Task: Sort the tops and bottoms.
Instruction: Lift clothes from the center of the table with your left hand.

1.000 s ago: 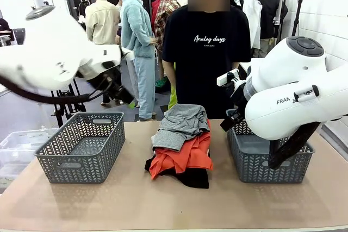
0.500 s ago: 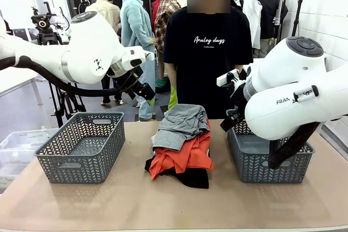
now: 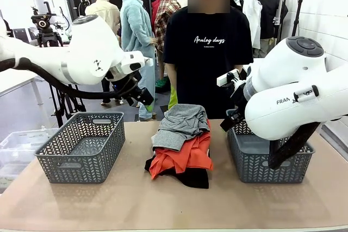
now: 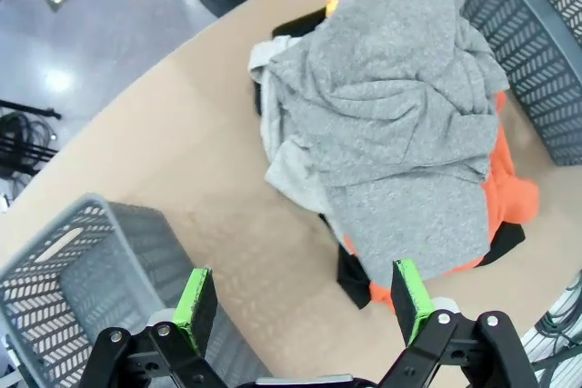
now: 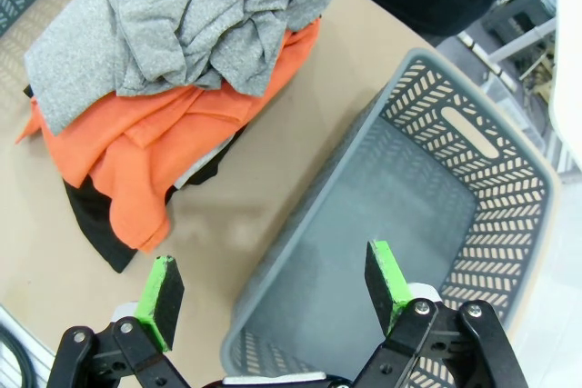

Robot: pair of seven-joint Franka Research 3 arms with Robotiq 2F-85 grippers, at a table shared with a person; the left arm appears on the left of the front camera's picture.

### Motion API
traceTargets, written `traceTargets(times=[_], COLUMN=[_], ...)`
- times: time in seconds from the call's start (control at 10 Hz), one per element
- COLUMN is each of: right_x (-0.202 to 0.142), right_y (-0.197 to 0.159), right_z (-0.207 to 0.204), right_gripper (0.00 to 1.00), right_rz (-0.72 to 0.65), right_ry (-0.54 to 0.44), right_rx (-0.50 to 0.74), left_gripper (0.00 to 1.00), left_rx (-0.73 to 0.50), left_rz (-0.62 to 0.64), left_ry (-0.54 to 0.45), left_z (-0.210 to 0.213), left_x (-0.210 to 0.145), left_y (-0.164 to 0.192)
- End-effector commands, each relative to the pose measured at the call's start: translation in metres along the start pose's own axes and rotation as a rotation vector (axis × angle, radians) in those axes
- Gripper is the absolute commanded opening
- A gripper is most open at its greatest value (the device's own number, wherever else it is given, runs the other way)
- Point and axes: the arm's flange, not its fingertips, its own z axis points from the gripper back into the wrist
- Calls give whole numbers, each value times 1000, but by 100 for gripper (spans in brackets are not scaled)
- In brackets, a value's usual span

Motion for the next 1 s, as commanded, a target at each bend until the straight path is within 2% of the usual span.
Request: traceTargets(times=[0.0,0.5,0.9], right_x=[0,0,0], right_y=[-1,-1,-1], right_z=[-1,-1,-1], right_gripper=[100,100,100], right_rz=[-3,-3,-3], right_ry=[-6,-6,-6], right_rx=[-2,-2,-2], left_gripper=[100,100,100], left_rx=[-60,-53,-50], left_rz=[-38,-73,-21], left_ry=[54,168,193], left_z=[-20,-75,-113], left_x=[38,95,109], left_y=[-11,-43,-46])
